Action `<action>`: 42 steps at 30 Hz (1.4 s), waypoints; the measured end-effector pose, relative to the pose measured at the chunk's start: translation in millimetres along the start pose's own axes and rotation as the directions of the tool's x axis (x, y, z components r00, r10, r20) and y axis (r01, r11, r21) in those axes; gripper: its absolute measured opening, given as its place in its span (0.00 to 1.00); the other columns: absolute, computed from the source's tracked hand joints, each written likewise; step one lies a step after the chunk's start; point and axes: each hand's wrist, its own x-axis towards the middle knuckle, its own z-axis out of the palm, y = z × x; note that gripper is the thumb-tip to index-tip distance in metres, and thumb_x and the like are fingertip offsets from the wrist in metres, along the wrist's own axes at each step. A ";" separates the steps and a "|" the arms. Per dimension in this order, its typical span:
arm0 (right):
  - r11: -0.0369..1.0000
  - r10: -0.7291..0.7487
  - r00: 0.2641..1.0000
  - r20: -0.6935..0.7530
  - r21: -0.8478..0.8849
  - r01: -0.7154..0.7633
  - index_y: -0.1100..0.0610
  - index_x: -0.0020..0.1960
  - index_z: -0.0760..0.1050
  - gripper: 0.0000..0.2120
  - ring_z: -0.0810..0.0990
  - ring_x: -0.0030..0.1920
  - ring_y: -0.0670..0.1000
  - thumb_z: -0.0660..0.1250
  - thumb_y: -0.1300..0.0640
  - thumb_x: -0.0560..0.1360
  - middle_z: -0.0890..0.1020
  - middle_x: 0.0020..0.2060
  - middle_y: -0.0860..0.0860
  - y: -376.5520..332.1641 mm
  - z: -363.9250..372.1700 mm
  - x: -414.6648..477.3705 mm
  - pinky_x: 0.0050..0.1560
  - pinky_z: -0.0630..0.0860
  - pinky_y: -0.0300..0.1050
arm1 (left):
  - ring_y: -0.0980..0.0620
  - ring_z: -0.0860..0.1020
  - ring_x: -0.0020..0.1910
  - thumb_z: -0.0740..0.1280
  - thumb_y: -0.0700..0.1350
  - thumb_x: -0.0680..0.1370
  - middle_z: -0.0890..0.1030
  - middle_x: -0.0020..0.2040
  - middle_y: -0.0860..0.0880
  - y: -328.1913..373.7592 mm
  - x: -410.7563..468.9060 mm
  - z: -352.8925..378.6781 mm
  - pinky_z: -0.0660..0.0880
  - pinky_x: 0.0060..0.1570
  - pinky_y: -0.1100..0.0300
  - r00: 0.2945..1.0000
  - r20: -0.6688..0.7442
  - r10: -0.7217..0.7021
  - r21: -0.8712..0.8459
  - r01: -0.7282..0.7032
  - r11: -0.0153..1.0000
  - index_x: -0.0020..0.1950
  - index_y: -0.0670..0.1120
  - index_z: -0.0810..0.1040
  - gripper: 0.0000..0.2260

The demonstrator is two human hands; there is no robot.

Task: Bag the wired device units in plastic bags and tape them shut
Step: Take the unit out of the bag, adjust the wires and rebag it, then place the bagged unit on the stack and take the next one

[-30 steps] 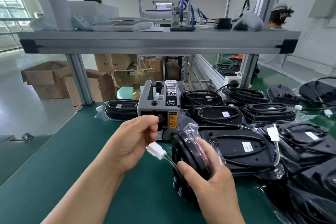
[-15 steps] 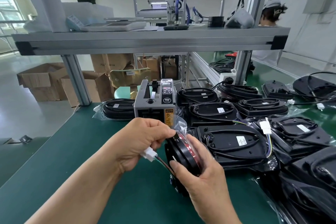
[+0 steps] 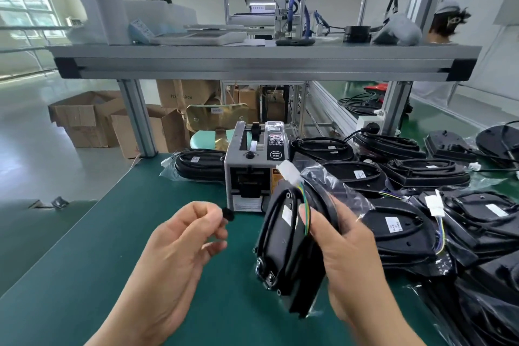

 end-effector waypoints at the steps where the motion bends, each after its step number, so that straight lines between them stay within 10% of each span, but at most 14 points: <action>1: 0.998 0.026 1.000 0.010 0.051 -0.027 0.51 0.50 0.85 0.10 0.83 0.36 0.49 0.76 0.55 0.68 0.86 0.39 0.51 -2.4 9.5 5.0 0.34 0.79 0.39 | 0.54 0.78 0.40 0.77 0.52 0.67 0.80 0.40 0.49 -4.9 -8.2 -2.0 0.75 0.49 0.52 0.999 -0.019 0.042 0.040 -0.041 0.998 0.40 0.49 0.82 0.09; 8: 0.994 0.061 0.988 0.141 0.086 -0.074 0.57 0.39 0.79 0.06 0.76 0.29 0.57 0.72 0.58 0.75 0.78 0.29 0.59 -10.4 102.4 32.8 0.33 0.75 0.47 | 0.65 0.79 0.55 0.76 0.61 0.53 0.79 0.56 0.67 -13.7 -18.8 -10.5 0.74 0.52 0.59 0.928 -0.144 0.343 0.601 -0.193 0.775 0.56 0.71 0.68 0.34; 18: 0.979 0.193 0.929 0.316 -0.005 -0.202 0.50 0.44 0.78 0.05 0.83 0.50 0.51 0.73 0.57 0.75 0.85 0.39 0.44 10.1 214.5 77.3 0.58 0.79 0.53 | 0.67 0.82 0.37 0.83 0.52 0.58 0.83 0.39 0.67 13.3 42.2 -86.0 0.74 0.32 0.71 0.827 -0.522 0.208 0.363 -0.006 0.932 0.53 0.67 0.66 0.33; 27: 0.986 0.166 0.947 0.276 -0.029 -0.164 0.49 0.62 0.74 0.25 0.84 0.47 0.41 0.79 0.61 0.69 0.83 0.50 0.46 55.1 253.1 104.4 0.50 0.80 0.37 | 0.65 0.83 0.43 0.82 0.46 0.59 0.84 0.46 0.64 13.0 91.6 -145.6 0.78 0.48 0.57 0.822 -0.517 0.239 0.440 0.015 0.898 0.63 0.61 0.66 0.39; 31: 0.949 0.303 0.934 0.189 0.035 -0.315 0.53 0.46 0.78 0.08 0.81 0.35 0.46 0.76 0.58 0.72 0.83 0.37 0.48 73.7 267.5 140.4 0.38 0.77 0.41 | 0.59 0.81 0.51 0.81 0.44 0.62 0.81 0.52 0.67 17.8 119.1 -177.8 0.75 0.53 0.56 0.880 -0.340 0.331 0.755 0.046 0.654 0.67 0.69 0.60 0.45; 37: 0.804 0.571 0.786 0.236 0.033 -0.594 0.56 0.54 0.79 0.07 0.81 0.43 0.52 0.70 0.54 0.78 0.83 0.44 0.53 119.9 286.8 199.6 0.32 0.79 0.42 | 0.50 0.78 0.59 0.77 0.41 0.69 0.79 0.65 0.57 15.3 192.0 -242.6 0.65 0.48 0.60 0.961 -0.006 0.278 0.990 -0.034 0.138 0.75 0.58 0.58 0.41; 42: 0.726 0.629 0.742 0.231 0.168 -0.667 0.63 0.57 0.77 0.08 0.82 0.46 0.57 0.66 0.61 0.80 0.83 0.48 0.61 174.4 301.3 227.4 0.40 0.83 0.51 | 0.50 0.74 0.57 0.73 0.37 0.69 0.77 0.61 0.52 -7.1 238.1 -278.6 0.71 0.55 0.59 0.965 0.173 0.199 0.984 -0.177 0.001 0.66 0.57 0.64 0.32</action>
